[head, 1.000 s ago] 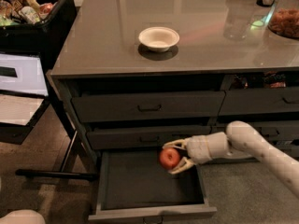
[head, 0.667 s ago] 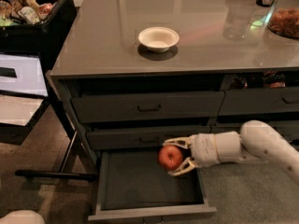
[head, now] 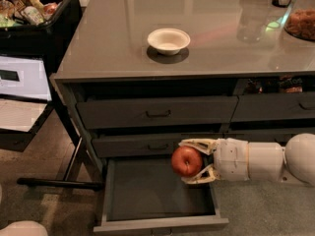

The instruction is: Pick apple from bottom drawer and place on counter

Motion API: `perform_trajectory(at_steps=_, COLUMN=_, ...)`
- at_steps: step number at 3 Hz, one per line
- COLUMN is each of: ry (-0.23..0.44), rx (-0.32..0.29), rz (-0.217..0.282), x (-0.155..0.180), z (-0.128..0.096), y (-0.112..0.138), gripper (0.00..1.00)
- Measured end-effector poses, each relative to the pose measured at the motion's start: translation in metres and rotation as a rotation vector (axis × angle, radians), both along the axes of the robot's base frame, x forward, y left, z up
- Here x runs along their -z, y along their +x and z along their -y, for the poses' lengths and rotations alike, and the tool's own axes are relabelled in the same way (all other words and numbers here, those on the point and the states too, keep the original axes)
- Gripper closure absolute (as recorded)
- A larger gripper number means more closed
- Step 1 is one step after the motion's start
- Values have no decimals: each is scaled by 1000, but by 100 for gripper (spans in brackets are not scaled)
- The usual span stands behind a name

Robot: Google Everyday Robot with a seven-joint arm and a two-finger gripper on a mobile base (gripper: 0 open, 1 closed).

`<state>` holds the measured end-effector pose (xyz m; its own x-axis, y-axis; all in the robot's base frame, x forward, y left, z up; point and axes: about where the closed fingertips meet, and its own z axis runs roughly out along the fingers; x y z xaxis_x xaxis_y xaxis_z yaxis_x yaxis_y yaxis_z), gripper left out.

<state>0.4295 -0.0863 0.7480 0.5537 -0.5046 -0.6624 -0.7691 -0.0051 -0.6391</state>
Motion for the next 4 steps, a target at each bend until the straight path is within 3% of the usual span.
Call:
perform_trajectory(at_steps=2, ry=4, rx=10, rz=-2, x=0, z=2, y=2, gripper=100)
perform_trajectory(at_steps=3, ry=24, rx=28, rz=43, x=-41, z=-11, y=24, gripper=100)
perform_trajectory(at_steps=4, ry=19, rx=31, rz=103, x=-105, z=-44, y=65, gripper=100)
